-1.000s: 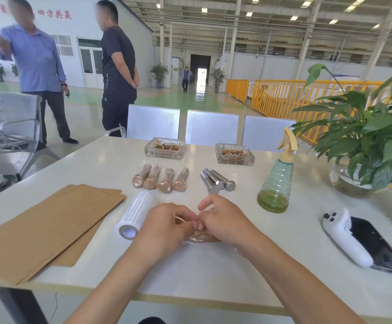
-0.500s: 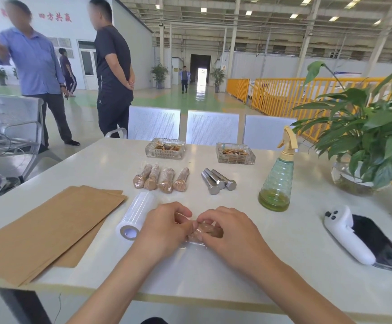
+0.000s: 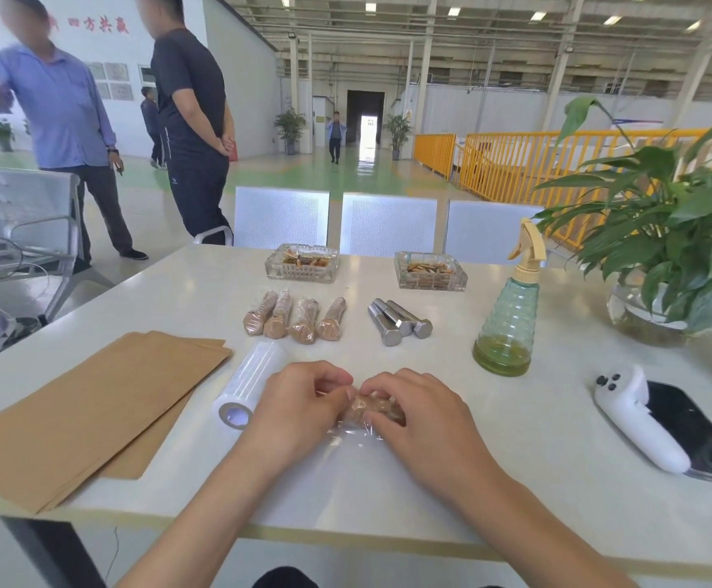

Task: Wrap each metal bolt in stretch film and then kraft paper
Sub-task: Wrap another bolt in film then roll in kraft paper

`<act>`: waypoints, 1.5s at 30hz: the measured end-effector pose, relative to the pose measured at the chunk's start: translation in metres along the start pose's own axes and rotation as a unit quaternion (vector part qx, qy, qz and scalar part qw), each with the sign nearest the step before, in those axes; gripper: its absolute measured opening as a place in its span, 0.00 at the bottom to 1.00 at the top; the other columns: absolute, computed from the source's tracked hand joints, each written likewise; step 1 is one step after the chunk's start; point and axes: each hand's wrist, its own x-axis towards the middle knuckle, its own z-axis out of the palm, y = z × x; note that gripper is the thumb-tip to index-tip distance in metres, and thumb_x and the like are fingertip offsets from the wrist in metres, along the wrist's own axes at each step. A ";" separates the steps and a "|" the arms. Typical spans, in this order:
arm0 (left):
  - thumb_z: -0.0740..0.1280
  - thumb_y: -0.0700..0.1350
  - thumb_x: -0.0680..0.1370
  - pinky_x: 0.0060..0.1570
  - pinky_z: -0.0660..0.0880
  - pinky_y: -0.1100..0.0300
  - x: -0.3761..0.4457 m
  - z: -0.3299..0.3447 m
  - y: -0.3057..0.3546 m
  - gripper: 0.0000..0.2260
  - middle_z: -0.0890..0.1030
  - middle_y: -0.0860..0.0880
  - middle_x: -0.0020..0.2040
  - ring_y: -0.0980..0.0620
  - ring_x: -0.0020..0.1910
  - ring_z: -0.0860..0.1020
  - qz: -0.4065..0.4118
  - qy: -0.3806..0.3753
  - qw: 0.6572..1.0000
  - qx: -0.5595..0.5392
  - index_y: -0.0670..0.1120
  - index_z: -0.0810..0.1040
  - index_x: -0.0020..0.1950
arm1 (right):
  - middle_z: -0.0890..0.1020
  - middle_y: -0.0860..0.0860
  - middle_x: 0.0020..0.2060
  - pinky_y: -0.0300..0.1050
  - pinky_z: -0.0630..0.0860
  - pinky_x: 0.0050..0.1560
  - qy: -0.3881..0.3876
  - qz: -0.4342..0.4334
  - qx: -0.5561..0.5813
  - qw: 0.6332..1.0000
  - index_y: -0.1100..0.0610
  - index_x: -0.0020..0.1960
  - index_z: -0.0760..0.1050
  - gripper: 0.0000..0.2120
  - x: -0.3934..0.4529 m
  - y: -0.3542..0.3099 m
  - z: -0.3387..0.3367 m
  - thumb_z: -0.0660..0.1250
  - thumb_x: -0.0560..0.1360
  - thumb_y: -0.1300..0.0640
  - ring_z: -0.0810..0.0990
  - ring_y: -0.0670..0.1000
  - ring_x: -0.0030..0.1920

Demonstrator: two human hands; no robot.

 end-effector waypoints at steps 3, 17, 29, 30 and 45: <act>0.68 0.42 0.79 0.39 0.73 0.68 0.002 -0.019 0.007 0.09 0.82 0.58 0.35 0.61 0.35 0.79 0.092 0.118 0.981 0.126 0.53 0.83 0.43 | 0.78 0.39 0.49 0.44 0.70 0.49 -0.008 -0.006 -0.006 1.000 0.40 0.60 0.76 0.10 0.000 0.001 -0.001 0.67 0.78 0.45 0.73 0.46 0.53; 0.66 0.61 0.77 0.36 0.69 0.62 0.012 -0.078 0.023 0.23 0.81 0.52 0.42 0.59 0.39 0.79 -0.132 0.004 0.911 0.392 0.54 0.67 0.68 | 0.77 0.43 0.51 0.46 0.75 0.50 0.012 -0.059 -0.101 0.993 0.47 0.58 0.82 0.10 -0.014 -0.012 -0.006 0.64 0.83 0.50 0.72 0.51 0.51; 0.70 0.56 0.72 0.49 0.83 0.42 0.016 -0.043 0.127 0.17 0.86 0.43 0.41 0.41 0.35 0.86 -0.039 -0.078 0.990 -0.108 0.50 0.77 0.57 | 0.81 0.46 0.54 0.53 0.75 0.60 -0.049 0.006 -0.185 0.981 0.51 0.64 0.77 0.28 -0.034 -0.049 -0.010 0.49 0.79 0.36 0.76 0.55 0.56; 0.70 0.54 0.75 0.47 0.84 0.40 0.017 -0.031 0.131 0.16 0.85 0.44 0.38 0.43 0.33 0.85 -0.044 -0.093 0.988 -0.116 0.48 0.77 0.58 | 0.80 0.46 0.56 0.53 0.73 0.63 -0.064 0.015 -0.172 0.983 0.51 0.66 0.75 0.27 -0.036 -0.049 -0.010 0.50 0.79 0.36 0.75 0.55 0.59; 0.66 0.62 0.76 0.35 0.72 0.61 0.045 0.079 0.111 0.35 0.77 0.41 0.64 0.46 0.50 0.81 -0.081 -0.215 0.954 0.192 0.43 0.63 0.76 | 0.57 0.51 0.81 0.48 0.51 0.80 -0.073 0.008 -0.092 0.993 0.55 0.82 0.54 0.34 -0.048 -0.049 -0.006 0.58 0.82 0.42 0.50 0.54 0.80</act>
